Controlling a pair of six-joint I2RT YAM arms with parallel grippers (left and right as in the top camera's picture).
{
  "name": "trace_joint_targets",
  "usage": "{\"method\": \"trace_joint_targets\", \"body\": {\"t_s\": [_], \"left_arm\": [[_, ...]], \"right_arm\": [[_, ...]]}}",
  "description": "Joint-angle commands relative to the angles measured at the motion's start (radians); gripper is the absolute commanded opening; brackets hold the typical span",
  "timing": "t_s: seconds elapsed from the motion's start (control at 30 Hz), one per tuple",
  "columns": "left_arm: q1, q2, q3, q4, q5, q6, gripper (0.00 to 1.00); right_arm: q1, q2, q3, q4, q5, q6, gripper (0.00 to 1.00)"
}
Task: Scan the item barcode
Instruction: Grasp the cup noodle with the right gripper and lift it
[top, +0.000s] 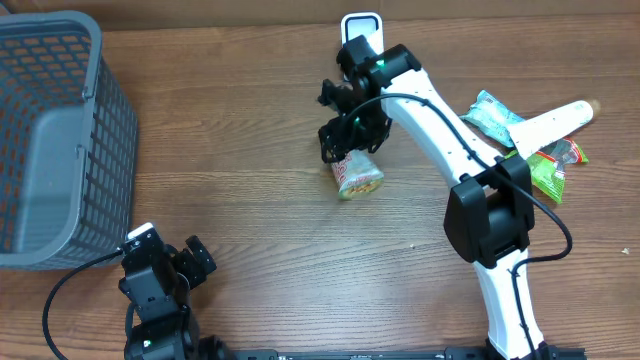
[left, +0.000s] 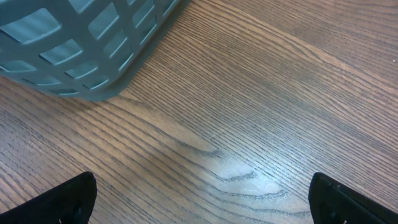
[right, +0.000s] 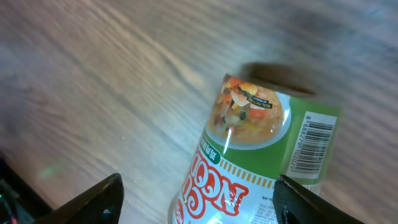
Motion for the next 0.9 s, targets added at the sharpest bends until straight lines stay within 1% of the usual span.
{"method": "trace_joint_targets", "body": {"t_s": [0.0, 0.2, 0.33, 0.5, 0.57, 0.8, 0.87], "left_arm": [[-0.006, -0.005, 0.018, 0.004, 0.005, -0.009, 0.99], [-0.006, -0.005, 0.018, 0.004, 0.005, -0.009, 0.99], [-0.006, -0.005, 0.018, 0.004, 0.005, -0.009, 1.0], [-0.006, -0.005, 0.018, 0.004, 0.005, -0.009, 1.0], [-0.006, -0.005, 0.018, 0.004, 0.005, -0.009, 1.0], [-0.006, -0.005, 0.018, 0.004, 0.005, -0.009, 1.0], [-0.006, -0.005, 0.018, 0.004, 0.005, -0.009, 1.0]], "right_arm": [[0.027, -0.005, 0.021, -0.016, -0.023, 0.016, 0.77], [0.027, -0.004, 0.021, -0.018, -0.028, 0.049, 0.78], [0.029, -0.005, 0.021, -0.018, -0.076, 0.05, 0.77], [0.028, -0.019, 0.027, -0.025, -0.087, 0.051, 0.77], [0.019, -0.037, 0.061, -0.037, -0.087, 0.05, 0.77], [-0.043, -0.054, 0.217, -0.13, -0.082, 0.042, 0.85], [-0.073, -0.055, 0.227, -0.137, -0.082, 0.042, 0.85]]}}
